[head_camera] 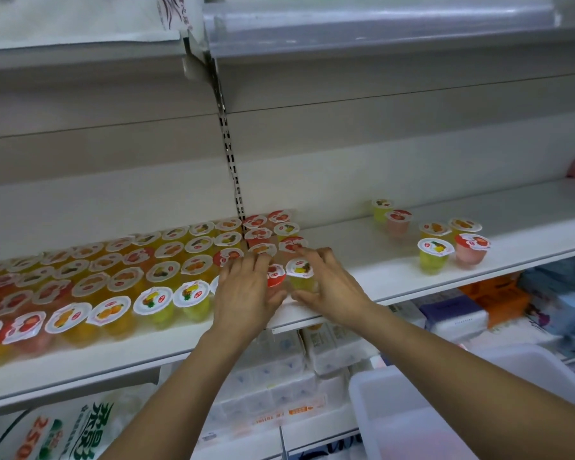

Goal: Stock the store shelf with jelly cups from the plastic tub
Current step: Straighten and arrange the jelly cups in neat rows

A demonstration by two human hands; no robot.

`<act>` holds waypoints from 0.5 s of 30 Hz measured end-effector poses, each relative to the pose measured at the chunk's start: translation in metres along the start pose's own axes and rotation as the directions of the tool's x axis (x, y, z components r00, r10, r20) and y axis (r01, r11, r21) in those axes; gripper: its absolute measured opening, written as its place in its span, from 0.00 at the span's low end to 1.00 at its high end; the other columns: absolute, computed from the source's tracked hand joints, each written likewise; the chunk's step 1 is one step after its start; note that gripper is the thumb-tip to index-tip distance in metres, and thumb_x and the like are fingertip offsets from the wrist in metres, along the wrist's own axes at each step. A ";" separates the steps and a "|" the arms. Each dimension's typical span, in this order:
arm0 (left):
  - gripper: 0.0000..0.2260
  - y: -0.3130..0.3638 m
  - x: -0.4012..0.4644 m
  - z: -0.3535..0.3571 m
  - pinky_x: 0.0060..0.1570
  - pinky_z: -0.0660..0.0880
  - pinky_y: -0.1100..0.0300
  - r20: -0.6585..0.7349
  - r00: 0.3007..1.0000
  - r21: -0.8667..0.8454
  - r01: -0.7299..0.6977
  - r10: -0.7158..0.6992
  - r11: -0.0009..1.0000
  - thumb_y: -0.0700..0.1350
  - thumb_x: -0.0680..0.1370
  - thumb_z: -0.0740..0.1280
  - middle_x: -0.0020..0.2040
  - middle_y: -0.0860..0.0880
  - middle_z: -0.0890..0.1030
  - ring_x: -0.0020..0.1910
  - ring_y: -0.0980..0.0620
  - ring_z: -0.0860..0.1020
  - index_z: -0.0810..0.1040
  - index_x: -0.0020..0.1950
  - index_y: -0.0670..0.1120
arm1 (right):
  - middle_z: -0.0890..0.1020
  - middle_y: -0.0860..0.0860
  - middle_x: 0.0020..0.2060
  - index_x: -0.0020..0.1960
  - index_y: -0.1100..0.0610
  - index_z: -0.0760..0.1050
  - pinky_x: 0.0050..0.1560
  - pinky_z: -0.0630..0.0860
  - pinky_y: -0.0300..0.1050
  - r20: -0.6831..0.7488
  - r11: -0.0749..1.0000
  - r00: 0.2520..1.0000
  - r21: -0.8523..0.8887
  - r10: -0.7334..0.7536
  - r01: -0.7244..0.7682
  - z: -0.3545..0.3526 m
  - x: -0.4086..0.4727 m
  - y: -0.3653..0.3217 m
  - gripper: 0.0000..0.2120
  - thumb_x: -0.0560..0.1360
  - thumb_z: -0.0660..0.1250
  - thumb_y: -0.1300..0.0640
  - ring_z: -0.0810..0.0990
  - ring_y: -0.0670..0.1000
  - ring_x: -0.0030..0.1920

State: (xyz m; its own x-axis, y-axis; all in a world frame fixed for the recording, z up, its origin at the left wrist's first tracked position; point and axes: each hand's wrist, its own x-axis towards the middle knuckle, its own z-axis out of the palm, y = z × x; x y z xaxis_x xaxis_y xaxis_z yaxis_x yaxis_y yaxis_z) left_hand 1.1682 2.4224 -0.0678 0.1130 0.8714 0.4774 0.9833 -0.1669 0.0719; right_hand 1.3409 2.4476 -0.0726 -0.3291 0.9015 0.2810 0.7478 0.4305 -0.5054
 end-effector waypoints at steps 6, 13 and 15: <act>0.24 0.023 0.001 0.005 0.64 0.64 0.46 -0.098 0.983 -0.033 -0.156 0.152 0.987 0.54 0.69 0.75 0.59 0.50 0.78 0.61 0.46 0.74 0.76 0.63 0.50 | 0.64 0.53 0.70 0.74 0.50 0.61 0.65 0.63 0.48 -0.145 0.955 0.989 -0.297 -0.027 -0.018 -0.047 -0.023 0.041 0.29 0.76 0.64 0.45 0.62 0.55 0.69; 0.17 0.043 0.011 0.009 0.62 0.60 0.50 -0.016 0.995 0.016 -0.100 0.101 0.995 0.50 0.68 0.76 0.56 0.52 0.81 0.57 0.48 0.79 0.81 0.55 0.51 | 0.72 0.53 0.66 0.71 0.47 0.65 0.62 0.67 0.51 -0.130 0.754 0.985 -0.635 0.110 -0.168 -0.131 -0.042 0.128 0.25 0.75 0.63 0.50 0.69 0.58 0.64; 0.17 0.047 0.011 0.009 0.61 0.65 0.49 -0.023 0.997 0.033 -0.074 0.075 0.997 0.47 0.66 0.78 0.54 0.50 0.82 0.54 0.47 0.80 0.82 0.53 0.49 | 0.72 0.52 0.66 0.70 0.43 0.68 0.57 0.72 0.49 -0.090 0.760 0.990 -0.634 0.106 -0.139 -0.140 -0.043 0.142 0.24 0.75 0.64 0.55 0.71 0.57 0.64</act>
State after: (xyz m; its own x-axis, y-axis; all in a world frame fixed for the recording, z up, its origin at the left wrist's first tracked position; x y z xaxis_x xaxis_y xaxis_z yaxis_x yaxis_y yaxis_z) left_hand 1.2167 2.4280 -0.0670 0.1828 0.8455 0.5018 0.9765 -0.2155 0.0075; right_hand 1.5419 2.4635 -0.0419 -0.1944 0.9344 0.2985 0.9803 0.1739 0.0941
